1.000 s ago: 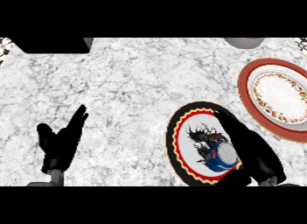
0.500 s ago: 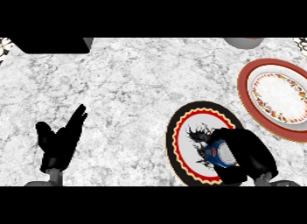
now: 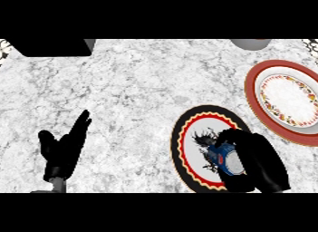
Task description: Pick the can from the plate and place it in the plate
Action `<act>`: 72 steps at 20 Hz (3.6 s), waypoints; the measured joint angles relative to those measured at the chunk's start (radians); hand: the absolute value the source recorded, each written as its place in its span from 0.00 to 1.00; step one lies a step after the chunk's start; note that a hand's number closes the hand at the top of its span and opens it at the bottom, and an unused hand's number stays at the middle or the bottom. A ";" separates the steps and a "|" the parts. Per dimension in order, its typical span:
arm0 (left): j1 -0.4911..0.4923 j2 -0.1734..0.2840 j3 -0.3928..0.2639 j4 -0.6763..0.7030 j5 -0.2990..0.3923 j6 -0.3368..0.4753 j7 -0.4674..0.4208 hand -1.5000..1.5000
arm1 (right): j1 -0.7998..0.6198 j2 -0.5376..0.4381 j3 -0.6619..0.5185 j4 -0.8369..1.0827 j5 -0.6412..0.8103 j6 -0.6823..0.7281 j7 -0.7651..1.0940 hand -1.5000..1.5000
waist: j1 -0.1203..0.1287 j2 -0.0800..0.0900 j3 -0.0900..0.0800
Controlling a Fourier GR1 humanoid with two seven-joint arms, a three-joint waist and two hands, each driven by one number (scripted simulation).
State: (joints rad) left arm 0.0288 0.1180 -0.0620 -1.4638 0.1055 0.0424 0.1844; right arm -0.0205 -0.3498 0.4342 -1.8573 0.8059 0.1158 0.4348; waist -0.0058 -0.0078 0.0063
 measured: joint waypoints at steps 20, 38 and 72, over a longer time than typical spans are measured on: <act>0.009 -0.010 0.003 -0.028 -0.016 0.005 0.029 0.50 | 0.220 0.194 0.065 -0.316 0.257 -0.499 0.117 1.00 | 0.002 0.003 0.000; -0.015 -0.022 0.002 -0.016 -0.026 -0.005 0.040 0.50 | -0.128 -0.003 -0.592 0.337 -0.370 -0.690 -0.389 1.00 | 0.020 0.007 0.001; -0.037 -0.042 0.002 -0.016 -0.033 -0.018 0.044 0.50 | -0.660 -0.315 -0.991 1.570 -0.710 -0.195 -1.039 0.00 | 0.044 0.020 0.002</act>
State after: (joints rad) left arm -0.0079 0.0763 -0.0604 -1.4802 0.0726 0.0246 0.2284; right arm -0.6806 -0.6644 -0.5564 -0.2873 0.0959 -0.0794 -0.6044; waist 0.0386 0.0125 0.0083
